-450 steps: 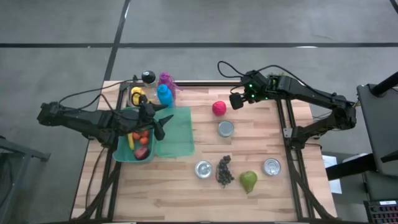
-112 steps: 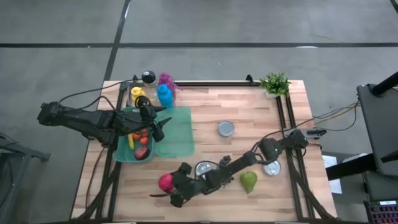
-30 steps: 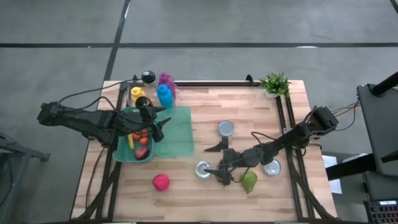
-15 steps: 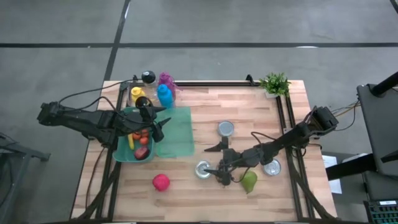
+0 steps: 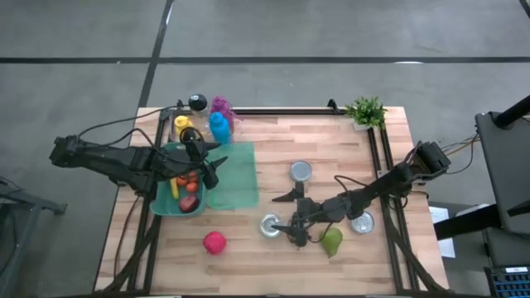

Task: Pick & Place Food Item
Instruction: Put the red apple into the green bin

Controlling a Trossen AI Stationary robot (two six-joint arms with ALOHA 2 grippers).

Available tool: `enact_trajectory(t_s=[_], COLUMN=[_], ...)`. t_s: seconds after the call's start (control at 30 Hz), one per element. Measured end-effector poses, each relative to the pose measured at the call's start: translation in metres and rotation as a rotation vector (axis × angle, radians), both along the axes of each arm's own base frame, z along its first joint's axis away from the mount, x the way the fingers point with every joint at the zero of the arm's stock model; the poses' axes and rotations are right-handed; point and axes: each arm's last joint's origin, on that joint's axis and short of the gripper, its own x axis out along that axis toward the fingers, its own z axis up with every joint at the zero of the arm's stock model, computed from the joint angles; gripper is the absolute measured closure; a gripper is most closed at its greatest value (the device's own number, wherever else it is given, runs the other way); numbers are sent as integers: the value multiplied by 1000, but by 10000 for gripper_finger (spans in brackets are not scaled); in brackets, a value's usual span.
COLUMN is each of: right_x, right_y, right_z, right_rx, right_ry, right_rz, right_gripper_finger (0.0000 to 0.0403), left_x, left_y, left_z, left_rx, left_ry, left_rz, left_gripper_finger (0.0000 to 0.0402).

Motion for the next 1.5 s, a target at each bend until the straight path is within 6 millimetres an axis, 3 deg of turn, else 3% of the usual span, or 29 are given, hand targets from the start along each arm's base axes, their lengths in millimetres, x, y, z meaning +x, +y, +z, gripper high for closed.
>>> enact_trajectory(t_s=[0.13,0.37,0.83,1.13,1.5], right_x=[0,0,0,0,0], right_y=[0,0,0,0,0], right_z=[0,0,0,0,-1], right_rx=[0,0,0,-2,-3], right_ry=[0,0,0,4,6], right_rz=[0,0,0,-1,-1], right_gripper_finger=[6,6,6,6,6], left_x=[1,-3,-20,-22,-13], left_y=[-3,-6,-23,-48,-85], left_z=[-2,-6,13,2,-10], left_rx=[-179,-239,-294,-395,-601], left_ry=[-42,45,151,224,516], left_rz=[-49,-115,-150,-187,-67], left_gripper_finger=[171,171,171,171,171])
